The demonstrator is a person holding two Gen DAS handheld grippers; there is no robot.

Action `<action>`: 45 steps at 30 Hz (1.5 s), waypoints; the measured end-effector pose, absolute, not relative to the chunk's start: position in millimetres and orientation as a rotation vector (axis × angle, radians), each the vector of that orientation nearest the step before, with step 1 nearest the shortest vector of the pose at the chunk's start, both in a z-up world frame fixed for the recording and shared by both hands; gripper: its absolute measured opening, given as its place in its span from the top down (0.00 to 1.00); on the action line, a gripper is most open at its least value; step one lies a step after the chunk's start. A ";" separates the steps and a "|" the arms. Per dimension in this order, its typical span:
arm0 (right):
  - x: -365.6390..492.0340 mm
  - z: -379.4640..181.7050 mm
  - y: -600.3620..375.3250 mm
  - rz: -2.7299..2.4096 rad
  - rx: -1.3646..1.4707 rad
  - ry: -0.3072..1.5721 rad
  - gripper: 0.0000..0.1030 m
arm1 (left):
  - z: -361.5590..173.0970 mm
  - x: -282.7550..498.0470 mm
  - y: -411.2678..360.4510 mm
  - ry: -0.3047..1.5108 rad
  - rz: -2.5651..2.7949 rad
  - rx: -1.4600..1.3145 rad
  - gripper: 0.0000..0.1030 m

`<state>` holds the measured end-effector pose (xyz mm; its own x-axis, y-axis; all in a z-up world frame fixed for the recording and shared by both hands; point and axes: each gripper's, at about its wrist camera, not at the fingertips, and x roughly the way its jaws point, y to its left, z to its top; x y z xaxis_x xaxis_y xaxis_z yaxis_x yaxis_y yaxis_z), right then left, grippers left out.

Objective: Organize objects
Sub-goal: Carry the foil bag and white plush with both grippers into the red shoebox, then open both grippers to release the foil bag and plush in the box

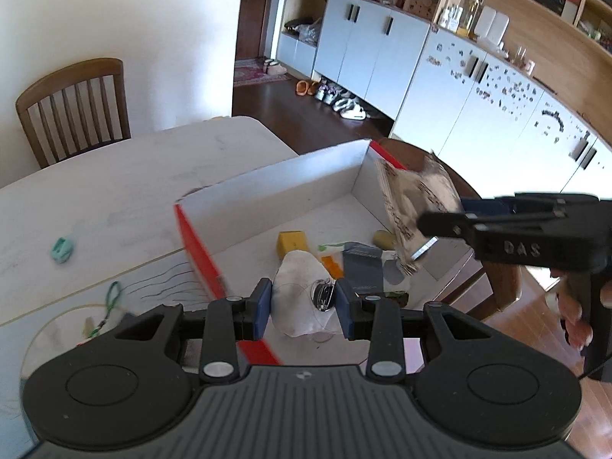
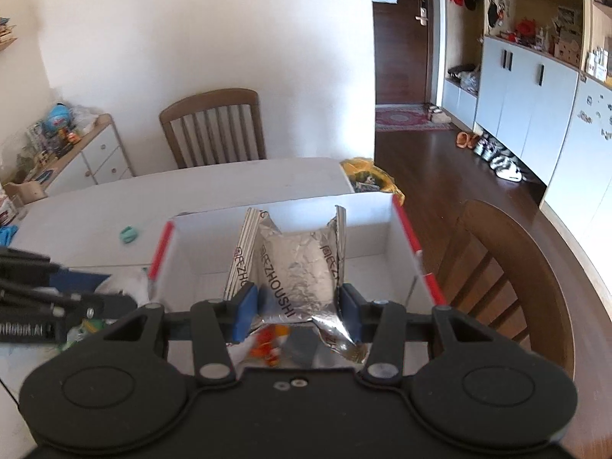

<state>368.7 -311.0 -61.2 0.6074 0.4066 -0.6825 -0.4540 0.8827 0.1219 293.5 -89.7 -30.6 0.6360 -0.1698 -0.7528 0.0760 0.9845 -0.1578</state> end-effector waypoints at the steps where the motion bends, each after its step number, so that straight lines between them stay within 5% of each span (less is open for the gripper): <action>1: 375.0 -64.0 -311.9 0.497 -0.065 0.779 0.56 | -33.1 297.7 -94.0 0.876 -0.138 -0.109 0.66; 38: 460.9 -132.9 -297.4 0.511 -0.128 0.969 0.56 | -119.1 369.3 -142.4 1.079 -0.053 -0.055 0.66; 45: 452.1 -122.1 -306.9 0.530 -0.111 0.955 0.54 | -115.6 365.0 -146.8 1.061 -0.052 -0.035 0.54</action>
